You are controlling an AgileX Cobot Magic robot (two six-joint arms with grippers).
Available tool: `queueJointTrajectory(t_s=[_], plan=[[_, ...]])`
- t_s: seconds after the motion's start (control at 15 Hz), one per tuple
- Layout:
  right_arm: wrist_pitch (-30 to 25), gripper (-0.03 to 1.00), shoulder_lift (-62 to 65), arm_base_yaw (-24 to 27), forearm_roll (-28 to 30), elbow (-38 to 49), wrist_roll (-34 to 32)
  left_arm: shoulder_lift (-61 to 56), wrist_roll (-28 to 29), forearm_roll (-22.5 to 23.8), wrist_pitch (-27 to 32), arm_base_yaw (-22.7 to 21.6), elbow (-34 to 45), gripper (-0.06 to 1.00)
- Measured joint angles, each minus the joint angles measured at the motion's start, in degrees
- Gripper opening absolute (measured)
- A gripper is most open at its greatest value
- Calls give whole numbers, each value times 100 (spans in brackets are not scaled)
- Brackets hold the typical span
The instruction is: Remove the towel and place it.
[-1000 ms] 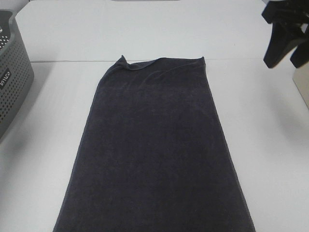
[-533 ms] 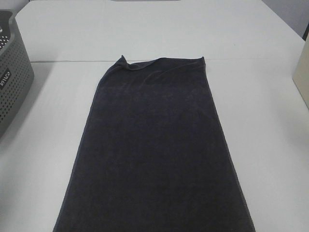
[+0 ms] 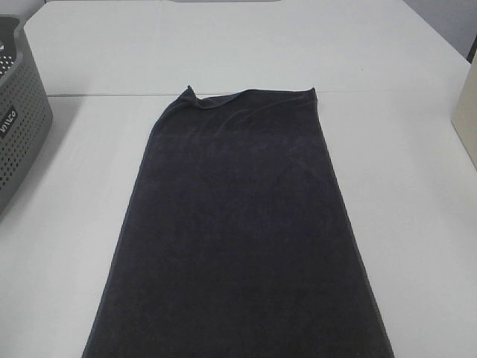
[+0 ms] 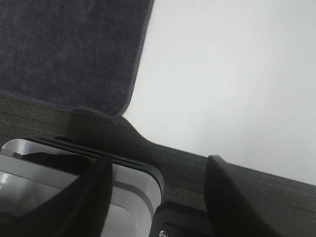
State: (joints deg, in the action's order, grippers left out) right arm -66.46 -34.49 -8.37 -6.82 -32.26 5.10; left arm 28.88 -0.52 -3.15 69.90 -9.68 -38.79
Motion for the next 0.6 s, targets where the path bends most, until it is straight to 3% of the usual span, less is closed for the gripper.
queueJointTrajectory(t_s=[0.2,0.6], plan=[[252,55,705,0,63,561,0,-882,0,17,6,0,510,70],[304,55,1238,0,63,579,0,-1919,0,0,-315,0,653,70]])
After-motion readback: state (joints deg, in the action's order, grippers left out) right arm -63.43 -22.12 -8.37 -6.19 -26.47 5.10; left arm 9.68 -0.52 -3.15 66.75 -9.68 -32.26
